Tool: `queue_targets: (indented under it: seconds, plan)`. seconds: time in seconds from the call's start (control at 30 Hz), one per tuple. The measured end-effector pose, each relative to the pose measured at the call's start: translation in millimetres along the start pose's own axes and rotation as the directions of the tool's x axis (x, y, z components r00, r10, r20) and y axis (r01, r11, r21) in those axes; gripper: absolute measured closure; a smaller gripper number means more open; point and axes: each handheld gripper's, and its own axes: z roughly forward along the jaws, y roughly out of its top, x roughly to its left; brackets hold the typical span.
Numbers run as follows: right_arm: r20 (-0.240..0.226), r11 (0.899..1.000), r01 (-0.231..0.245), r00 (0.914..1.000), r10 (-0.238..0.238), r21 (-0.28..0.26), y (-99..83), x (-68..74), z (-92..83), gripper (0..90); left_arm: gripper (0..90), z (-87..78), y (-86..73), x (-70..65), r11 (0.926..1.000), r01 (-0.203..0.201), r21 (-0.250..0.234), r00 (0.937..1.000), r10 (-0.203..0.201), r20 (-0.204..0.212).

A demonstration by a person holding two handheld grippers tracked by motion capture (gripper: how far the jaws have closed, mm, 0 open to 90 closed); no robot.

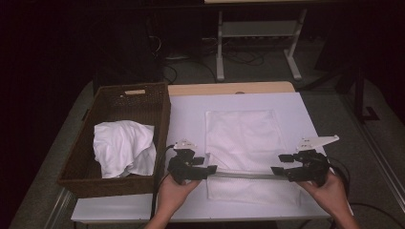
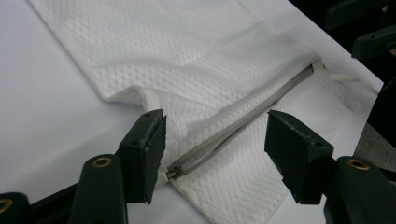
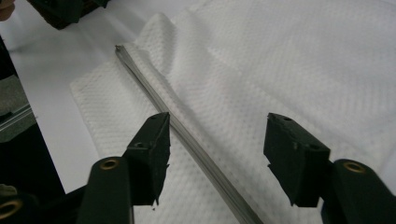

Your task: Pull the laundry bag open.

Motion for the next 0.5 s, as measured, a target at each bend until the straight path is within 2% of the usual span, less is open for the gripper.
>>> queue_targets:
  seconds: [0.13,0.23,0.3,0.5]
  plan:
    - [-0.042,0.999,0.039,0.9984,-0.038,0.009,8.9,1.6,11.4,36.5,34.4,-5.0,5.4,1.1,0.9998,-0.012,-0.012,0.9999,0.012,0.007]
    - [-0.063,0.997,0.074,0.9954,-0.073,0.018,14.2,0.1,19.1,36.5,33.3,-7.5,7.9,3.6,0.9998,-0.005,-0.018,0.9999,0.005,0.013]
    - [-0.083,0.998,0.064,0.9946,-0.062,0.026,16.6,-2.2,23.4,34.3,31.5,-8.6,9.2,5.6,0.9998,0.004,-0.017,0.9997,-0.004,0.024]
    - [-0.103,0.998,0.054,0.9934,-0.050,0.039,19.4,-7.9,31.1,31.5,28.0,-11.8,14.2,8.5,0.9999,0.013,-0.009,0.9990,-0.013,0.042]
